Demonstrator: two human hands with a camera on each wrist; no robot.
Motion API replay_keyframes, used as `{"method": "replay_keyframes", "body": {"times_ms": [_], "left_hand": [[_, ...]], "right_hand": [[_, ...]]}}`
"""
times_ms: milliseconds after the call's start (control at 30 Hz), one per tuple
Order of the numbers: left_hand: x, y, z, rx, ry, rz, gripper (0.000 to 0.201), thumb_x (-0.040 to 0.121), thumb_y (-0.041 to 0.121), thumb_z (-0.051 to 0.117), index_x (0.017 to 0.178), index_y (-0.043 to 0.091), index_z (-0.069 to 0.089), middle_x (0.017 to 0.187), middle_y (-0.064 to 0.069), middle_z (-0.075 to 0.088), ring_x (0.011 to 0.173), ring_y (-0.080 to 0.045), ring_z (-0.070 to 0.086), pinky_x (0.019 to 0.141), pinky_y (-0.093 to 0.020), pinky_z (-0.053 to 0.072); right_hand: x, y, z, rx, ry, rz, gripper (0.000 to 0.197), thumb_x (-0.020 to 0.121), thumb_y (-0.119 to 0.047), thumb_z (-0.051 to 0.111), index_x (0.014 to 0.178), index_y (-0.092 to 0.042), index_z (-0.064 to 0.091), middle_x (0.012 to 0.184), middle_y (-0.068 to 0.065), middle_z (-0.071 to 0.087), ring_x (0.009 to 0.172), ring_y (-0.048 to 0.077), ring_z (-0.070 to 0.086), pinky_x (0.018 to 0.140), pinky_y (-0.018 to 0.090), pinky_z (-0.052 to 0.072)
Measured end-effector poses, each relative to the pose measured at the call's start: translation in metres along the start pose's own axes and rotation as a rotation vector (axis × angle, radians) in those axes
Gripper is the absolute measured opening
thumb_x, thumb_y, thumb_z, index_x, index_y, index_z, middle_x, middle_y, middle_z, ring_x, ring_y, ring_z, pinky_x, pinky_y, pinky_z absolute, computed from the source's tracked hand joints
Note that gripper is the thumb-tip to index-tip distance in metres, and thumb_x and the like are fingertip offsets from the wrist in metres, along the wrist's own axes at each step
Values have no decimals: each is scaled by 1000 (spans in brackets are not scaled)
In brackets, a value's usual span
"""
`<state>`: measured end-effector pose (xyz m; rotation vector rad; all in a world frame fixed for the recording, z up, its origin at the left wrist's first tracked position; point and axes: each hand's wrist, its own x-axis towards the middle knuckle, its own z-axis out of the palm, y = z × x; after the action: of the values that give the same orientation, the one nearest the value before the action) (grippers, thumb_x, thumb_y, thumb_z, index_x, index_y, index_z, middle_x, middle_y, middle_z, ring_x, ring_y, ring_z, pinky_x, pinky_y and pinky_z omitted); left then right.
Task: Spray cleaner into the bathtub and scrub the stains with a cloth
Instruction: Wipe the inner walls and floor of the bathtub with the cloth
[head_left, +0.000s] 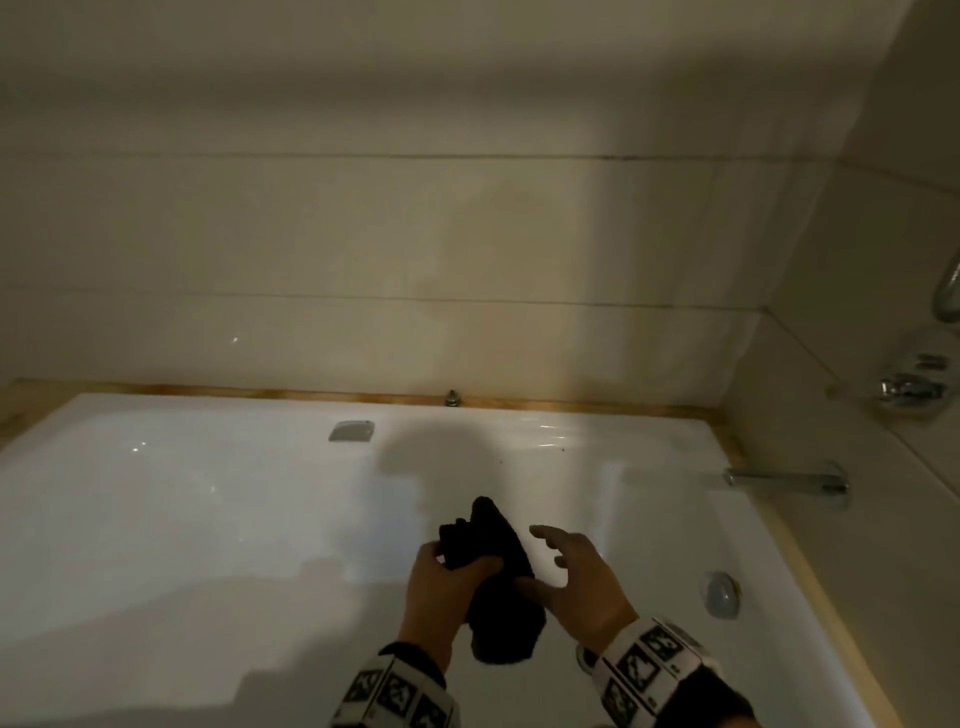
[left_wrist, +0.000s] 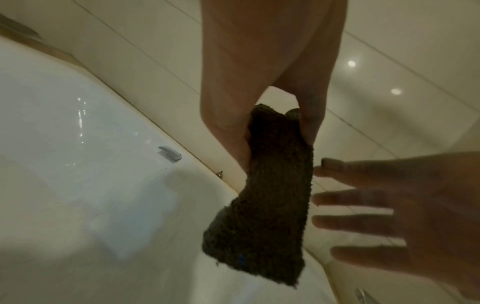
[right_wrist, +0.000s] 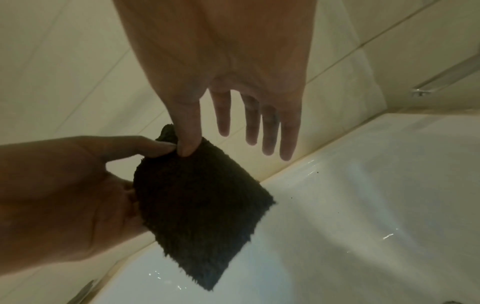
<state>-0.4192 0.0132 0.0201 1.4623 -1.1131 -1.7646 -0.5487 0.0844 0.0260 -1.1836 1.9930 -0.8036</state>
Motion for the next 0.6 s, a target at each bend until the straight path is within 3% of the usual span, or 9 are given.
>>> {"method": "replay_keyframes", "body": {"times_ms": [100,167,267,333,400,500,600], "left_hand": [[-26,19,-6,-86,-47,28,54,76,6,74,123,5,49,114,-15,61,97,-32,63,78,-42,56],[-41,27,-6,-114,-88,37,46,76,8,74,118,4,55,111,-15,64,95,-31,65,76,-41,57],[-58,38,-2,-152,-109,40,39,77,7,72,114,6,57,109,-15,65,96,-31,65,77,-42,57],[-66,41,0,-177,-146,34,35,80,8,69,114,5,59,107,-15,67,95,-31,66,74,-40,57],[-71,44,-1,-216,-198,21,32,83,8,65,114,4,60,104,-16,69,95,-31,67,75,-40,57],[-76,47,-10,-252,-283,7,31,83,9,64,113,2,61,104,-16,70,99,-30,66,84,-43,55],[-70,45,-31,-146,-263,51,47,72,18,77,113,4,60,106,-13,70,98,-27,67,85,-41,55]], "right_hand": [[-16,-5,-3,56,-35,86,79,76,-51,60,142,-23,27,138,5,36,128,18,39,105,23,34],[-22,-2,-3,95,-71,181,74,83,-45,59,143,-20,25,141,9,35,127,23,42,101,28,39],[-29,-5,-8,330,-159,355,63,88,-42,54,140,-20,27,137,11,45,114,27,51,75,34,49],[-35,-13,-17,530,-193,434,55,87,-41,56,134,-21,36,130,10,51,110,29,56,67,39,53],[-41,-18,-24,679,-188,440,41,87,-36,59,122,-20,48,122,12,56,105,32,59,70,45,56],[-46,-23,-29,827,-164,364,26,87,-19,63,110,-15,54,113,17,60,100,36,61,77,55,54],[-48,-33,-22,827,-98,301,20,86,-4,61,105,-8,55,106,18,60,99,38,60,78,57,52]]}}
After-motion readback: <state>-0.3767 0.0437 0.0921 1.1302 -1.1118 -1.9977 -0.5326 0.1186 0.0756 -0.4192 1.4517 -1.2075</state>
